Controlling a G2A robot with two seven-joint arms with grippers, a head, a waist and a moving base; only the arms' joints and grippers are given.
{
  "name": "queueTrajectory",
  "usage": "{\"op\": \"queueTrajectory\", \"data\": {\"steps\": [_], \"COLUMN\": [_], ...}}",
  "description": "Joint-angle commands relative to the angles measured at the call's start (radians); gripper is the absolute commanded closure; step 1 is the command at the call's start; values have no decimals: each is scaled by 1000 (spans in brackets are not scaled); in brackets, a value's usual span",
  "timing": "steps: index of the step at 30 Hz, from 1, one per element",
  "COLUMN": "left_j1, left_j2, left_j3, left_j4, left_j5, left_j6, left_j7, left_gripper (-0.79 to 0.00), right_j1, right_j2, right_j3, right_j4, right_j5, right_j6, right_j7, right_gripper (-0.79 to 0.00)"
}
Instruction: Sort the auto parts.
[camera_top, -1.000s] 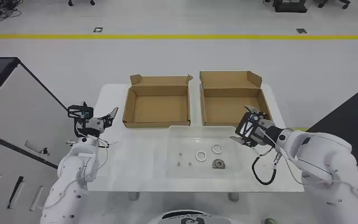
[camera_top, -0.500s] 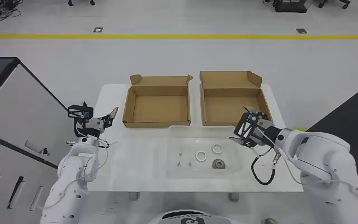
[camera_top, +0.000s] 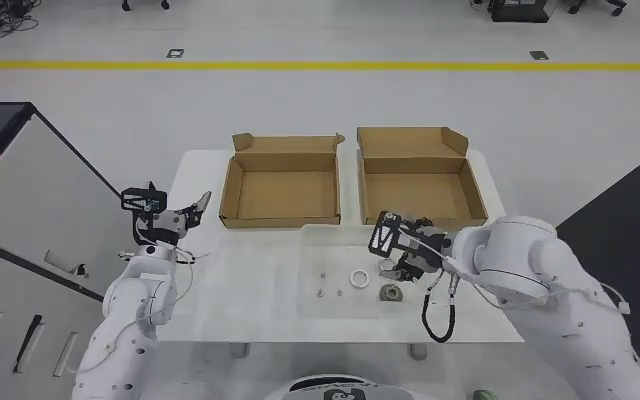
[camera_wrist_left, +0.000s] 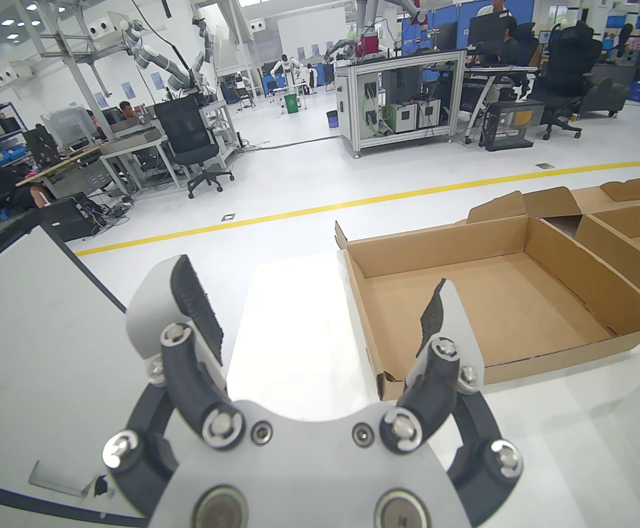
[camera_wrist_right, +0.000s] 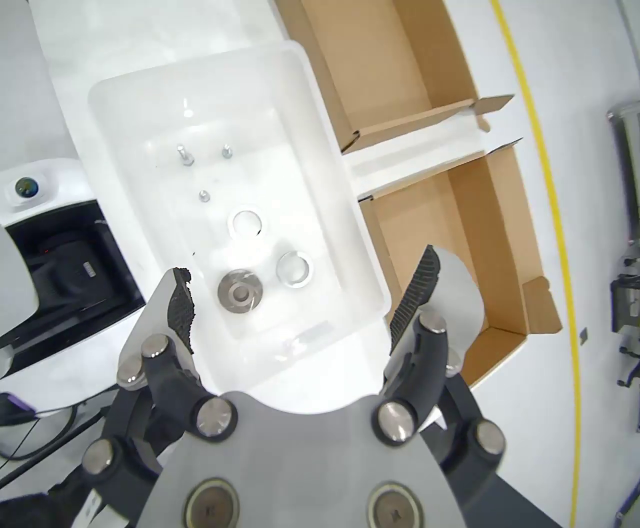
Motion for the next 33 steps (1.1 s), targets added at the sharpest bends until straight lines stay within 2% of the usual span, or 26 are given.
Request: {"op": "queueTrajectory", "data": {"steps": [1, 7, 14, 24, 33], "left_j1": [0, 0, 0, 0, 0], "left_j2": [0, 0, 0, 0, 0], "left_j3": [0, 0, 0, 0, 0], "left_j4": [0, 0, 0, 0, 0], "left_j5": [0, 0, 0, 0, 0], "left_j6": [0, 0, 0, 0, 0], "left_j7": [0, 0, 0, 0, 0], "left_gripper": [-785, -785, -785, -785, -785], "right_j1": [111, 320, 430, 460, 470], "right_j2": [34, 99, 132, 137, 133], "right_j3": [-92, -328, -499, -607, -624], "right_j4": [18, 107, 220, 313, 325], "right_j5": [65, 161, 198, 209, 219], "right_j6": [67, 117, 79, 31, 11], "right_j7": [67, 117, 78, 30, 10], "right_gripper": [-785, -785, -785, -785, -785]}}
